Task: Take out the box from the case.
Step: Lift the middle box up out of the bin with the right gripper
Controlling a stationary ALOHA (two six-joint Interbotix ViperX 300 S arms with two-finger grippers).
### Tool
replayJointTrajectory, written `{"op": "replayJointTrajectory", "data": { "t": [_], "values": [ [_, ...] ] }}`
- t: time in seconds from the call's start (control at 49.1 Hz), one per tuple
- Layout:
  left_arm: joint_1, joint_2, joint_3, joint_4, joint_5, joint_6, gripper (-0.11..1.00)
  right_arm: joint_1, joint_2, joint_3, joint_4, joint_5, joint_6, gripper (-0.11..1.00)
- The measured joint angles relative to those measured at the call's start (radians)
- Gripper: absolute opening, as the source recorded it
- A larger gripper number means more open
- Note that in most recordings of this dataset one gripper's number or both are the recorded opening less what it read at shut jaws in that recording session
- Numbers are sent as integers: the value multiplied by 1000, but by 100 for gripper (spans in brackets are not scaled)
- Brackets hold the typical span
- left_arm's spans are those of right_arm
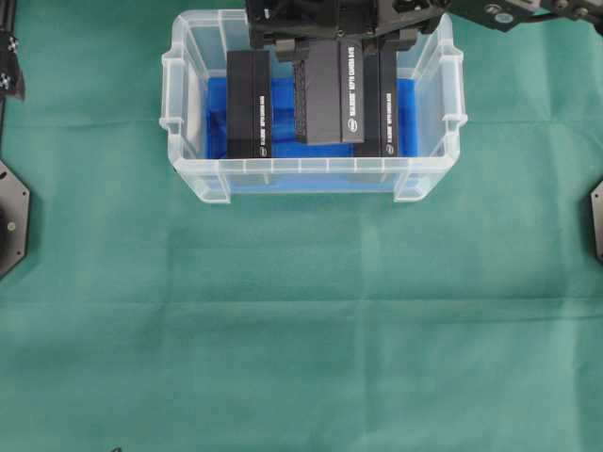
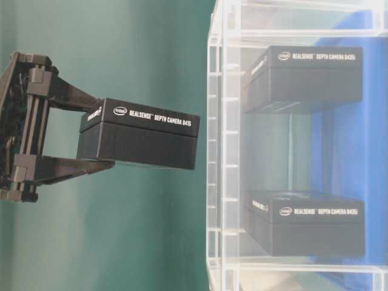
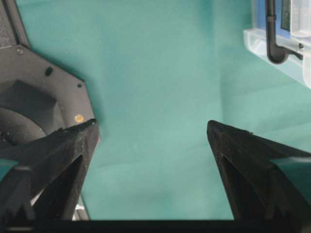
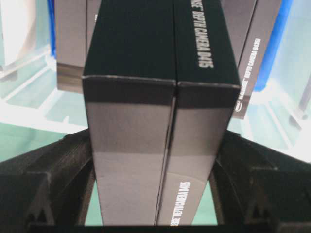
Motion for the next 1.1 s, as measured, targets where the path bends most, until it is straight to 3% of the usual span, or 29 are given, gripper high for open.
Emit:
{"op": "replayJointTrajectory", "data": {
  "t": [0.814, 1.099],
  "values": [
    [0, 0, 2, 0, 2, 0, 99, 2, -2, 0, -11, 0, 0, 68],
    [-2, 0, 2, 0, 0, 0, 99, 49, 0, 0, -20, 3, 31, 68]
  ]
}}
